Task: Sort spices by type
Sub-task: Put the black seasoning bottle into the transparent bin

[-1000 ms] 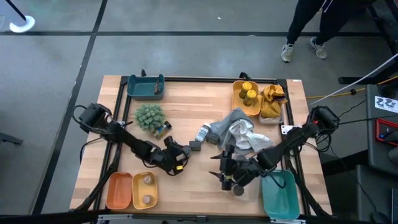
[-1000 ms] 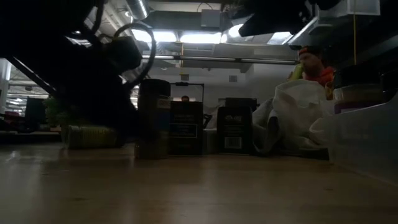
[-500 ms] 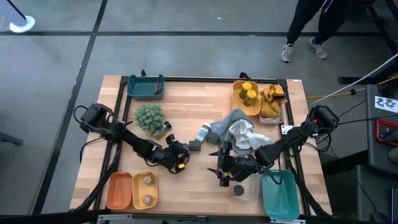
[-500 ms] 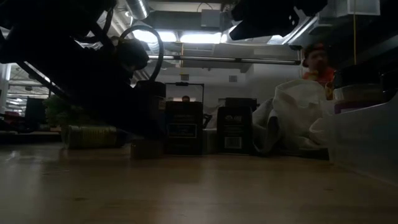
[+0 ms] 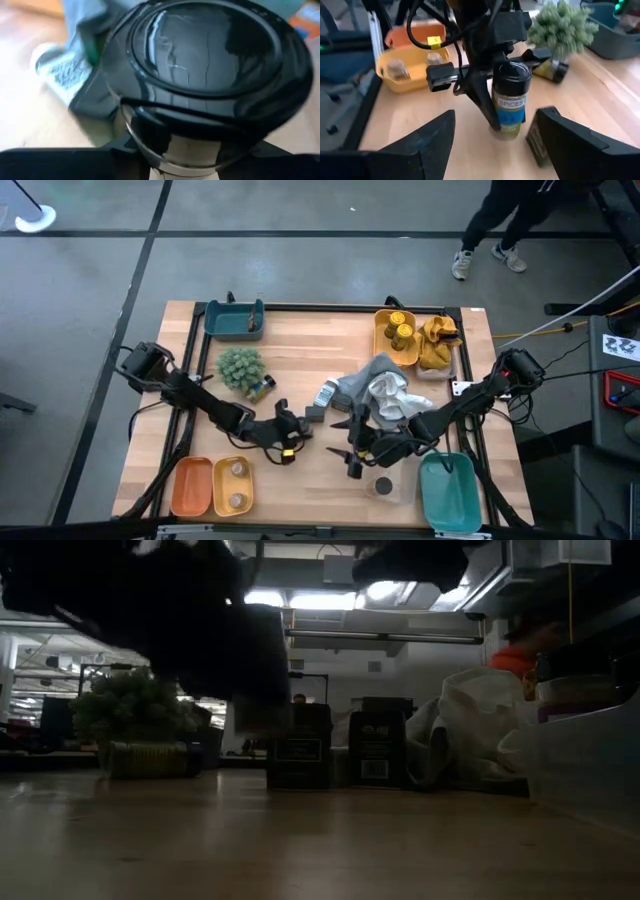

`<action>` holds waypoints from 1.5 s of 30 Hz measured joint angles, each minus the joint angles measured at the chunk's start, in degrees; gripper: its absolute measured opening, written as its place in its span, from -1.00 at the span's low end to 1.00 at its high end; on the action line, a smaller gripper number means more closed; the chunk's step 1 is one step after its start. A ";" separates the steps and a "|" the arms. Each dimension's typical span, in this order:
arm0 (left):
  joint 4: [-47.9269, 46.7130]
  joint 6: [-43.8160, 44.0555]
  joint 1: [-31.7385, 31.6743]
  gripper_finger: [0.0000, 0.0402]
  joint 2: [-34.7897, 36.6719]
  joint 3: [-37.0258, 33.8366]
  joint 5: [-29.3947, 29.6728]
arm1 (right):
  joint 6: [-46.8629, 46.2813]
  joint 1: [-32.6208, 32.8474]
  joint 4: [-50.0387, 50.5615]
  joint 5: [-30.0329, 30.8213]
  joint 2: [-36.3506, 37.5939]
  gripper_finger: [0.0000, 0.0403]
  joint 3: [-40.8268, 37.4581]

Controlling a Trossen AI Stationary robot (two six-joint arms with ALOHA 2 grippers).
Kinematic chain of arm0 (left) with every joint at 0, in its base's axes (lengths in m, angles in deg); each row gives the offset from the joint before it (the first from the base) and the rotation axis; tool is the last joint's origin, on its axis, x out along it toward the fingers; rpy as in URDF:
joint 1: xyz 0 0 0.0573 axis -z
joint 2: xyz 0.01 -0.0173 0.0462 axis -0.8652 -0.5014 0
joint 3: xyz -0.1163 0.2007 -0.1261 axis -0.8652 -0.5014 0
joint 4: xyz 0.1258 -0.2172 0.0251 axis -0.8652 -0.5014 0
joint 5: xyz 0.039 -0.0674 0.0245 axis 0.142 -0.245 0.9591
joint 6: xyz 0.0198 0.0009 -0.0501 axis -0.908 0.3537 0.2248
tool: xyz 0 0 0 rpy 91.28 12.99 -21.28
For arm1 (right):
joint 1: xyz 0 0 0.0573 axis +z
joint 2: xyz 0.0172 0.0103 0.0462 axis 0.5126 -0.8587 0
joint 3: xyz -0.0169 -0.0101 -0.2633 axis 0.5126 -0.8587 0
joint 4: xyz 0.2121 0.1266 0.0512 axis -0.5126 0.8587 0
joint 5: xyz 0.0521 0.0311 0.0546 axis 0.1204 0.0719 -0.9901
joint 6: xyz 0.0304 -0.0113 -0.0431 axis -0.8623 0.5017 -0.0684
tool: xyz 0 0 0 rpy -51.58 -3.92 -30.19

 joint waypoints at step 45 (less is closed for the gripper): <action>13.08 -9.09 3.28 -0.26 2.76 0.04 -2.98 | 12.02 -4.48 -33.08 1.19 -15.76 0.34 3.74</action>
